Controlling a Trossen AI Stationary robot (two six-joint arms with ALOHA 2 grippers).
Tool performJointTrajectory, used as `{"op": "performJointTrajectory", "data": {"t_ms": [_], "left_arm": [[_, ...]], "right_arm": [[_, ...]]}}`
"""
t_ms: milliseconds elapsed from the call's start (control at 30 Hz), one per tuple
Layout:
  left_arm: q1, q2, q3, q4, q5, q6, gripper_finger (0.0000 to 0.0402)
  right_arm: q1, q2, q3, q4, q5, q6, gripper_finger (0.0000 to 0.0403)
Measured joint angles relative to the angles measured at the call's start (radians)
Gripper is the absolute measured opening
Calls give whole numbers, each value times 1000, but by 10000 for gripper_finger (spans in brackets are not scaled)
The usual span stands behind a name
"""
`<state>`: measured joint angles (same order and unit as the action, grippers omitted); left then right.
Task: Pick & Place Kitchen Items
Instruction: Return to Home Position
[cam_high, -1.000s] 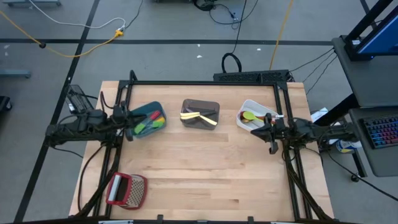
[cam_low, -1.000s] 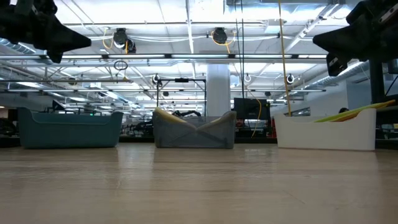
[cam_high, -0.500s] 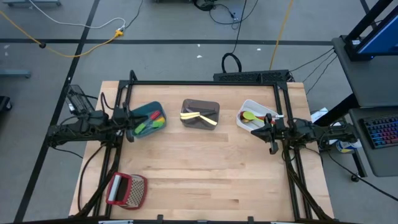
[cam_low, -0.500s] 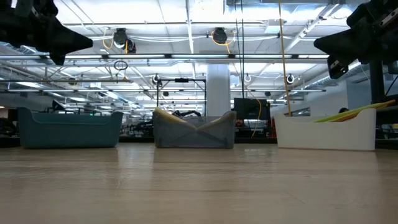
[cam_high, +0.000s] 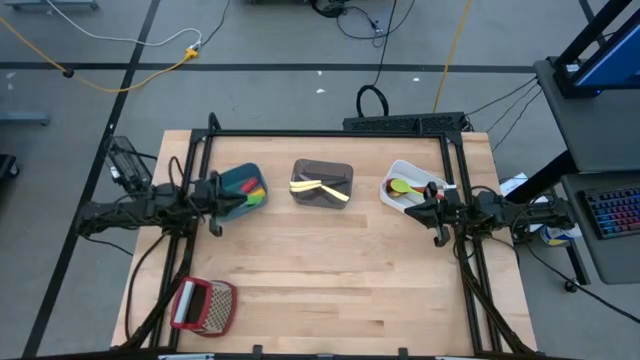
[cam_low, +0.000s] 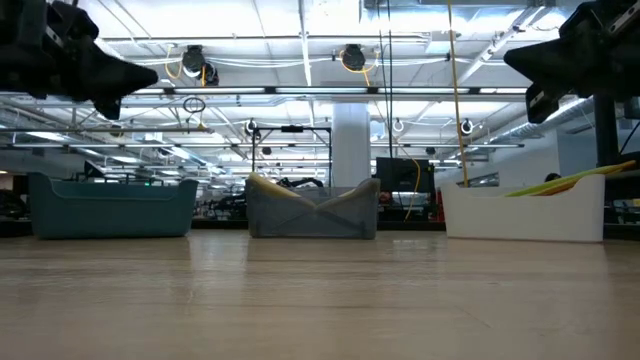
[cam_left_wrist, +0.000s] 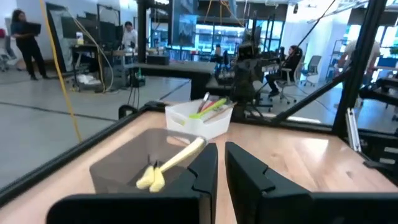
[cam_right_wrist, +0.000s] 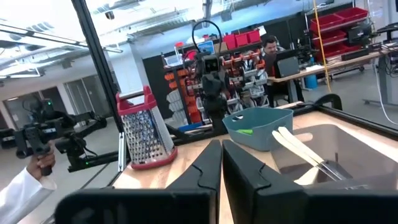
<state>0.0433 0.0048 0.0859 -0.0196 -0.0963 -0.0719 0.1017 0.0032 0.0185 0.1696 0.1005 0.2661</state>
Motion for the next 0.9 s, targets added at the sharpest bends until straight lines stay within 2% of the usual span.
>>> {"op": "performJointTrajectory", "data": {"t_ms": [233, 900], "left_arm": [[0, 1, -72, 47, 4, -22, 33], [0, 23, -72, 37, 26, -10, 33]], "right_arm": [[0, 0, -1, -32, 2, 2, 8], [0, 3, -3, -31, 2, -35, 8]]}}
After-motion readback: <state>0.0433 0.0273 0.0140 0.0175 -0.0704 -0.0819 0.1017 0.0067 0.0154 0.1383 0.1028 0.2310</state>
